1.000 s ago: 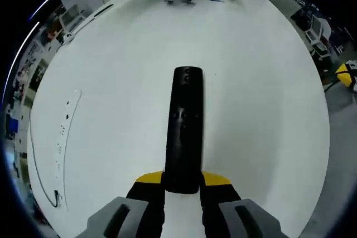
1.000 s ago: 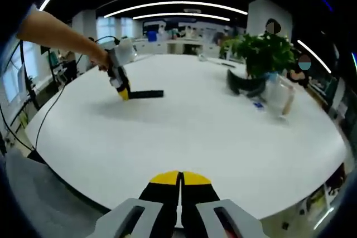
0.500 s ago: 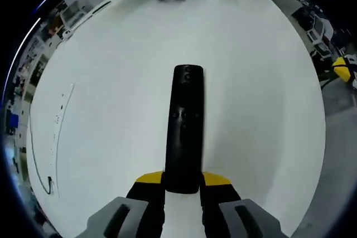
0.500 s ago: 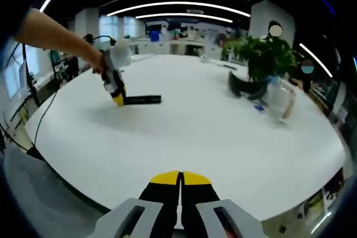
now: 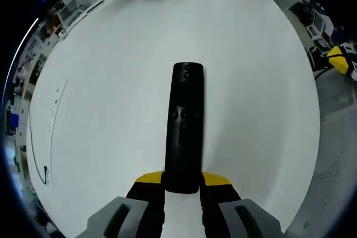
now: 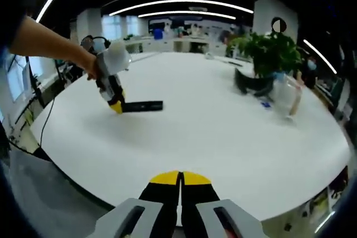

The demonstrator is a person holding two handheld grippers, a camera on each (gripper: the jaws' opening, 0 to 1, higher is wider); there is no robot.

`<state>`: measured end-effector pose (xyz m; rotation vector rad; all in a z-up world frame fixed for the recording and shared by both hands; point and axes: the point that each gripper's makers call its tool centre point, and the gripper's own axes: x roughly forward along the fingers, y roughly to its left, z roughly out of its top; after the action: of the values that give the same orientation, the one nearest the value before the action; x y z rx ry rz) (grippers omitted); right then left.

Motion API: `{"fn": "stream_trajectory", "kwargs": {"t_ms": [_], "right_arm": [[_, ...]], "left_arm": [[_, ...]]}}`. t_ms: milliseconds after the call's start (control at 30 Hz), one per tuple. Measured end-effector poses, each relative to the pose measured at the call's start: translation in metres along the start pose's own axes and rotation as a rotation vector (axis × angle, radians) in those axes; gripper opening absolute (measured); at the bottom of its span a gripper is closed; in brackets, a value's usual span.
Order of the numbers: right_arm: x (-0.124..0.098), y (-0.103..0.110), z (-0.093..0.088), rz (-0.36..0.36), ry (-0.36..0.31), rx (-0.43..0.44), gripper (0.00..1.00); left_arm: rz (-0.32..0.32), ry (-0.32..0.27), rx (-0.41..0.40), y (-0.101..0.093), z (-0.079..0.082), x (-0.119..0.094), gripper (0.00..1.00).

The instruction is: Press the specified remote control buttons in sequence, fully releasing each button before pressing the next.

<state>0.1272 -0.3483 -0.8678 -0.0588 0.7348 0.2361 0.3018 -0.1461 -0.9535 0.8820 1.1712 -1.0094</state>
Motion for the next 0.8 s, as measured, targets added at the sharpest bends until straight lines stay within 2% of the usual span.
{"fn": "stream_trajectory", "kwargs": {"t_ms": [167,400,600,800], "right_arm": [[-0.001,0.006,0.003,0.030,-0.008,0.025,0.00],[-0.002,0.008,0.003,0.031,-0.013,0.022,0.00],[-0.002,0.011,-0.001,0.048,0.012,0.015,0.00],[-0.007,0.002,0.001,0.042,0.000,0.103,0.00]], "left_arm": [[0.000,0.006,-0.008,-0.015,-0.004,-0.001,0.23],[-0.001,-0.011,-0.026,-0.039,-0.012,-0.005,0.23],[-0.001,0.000,-0.026,-0.060,-0.018,-0.007,0.23],[-0.002,0.007,-0.026,-0.077,-0.023,-0.008,0.23]]}}
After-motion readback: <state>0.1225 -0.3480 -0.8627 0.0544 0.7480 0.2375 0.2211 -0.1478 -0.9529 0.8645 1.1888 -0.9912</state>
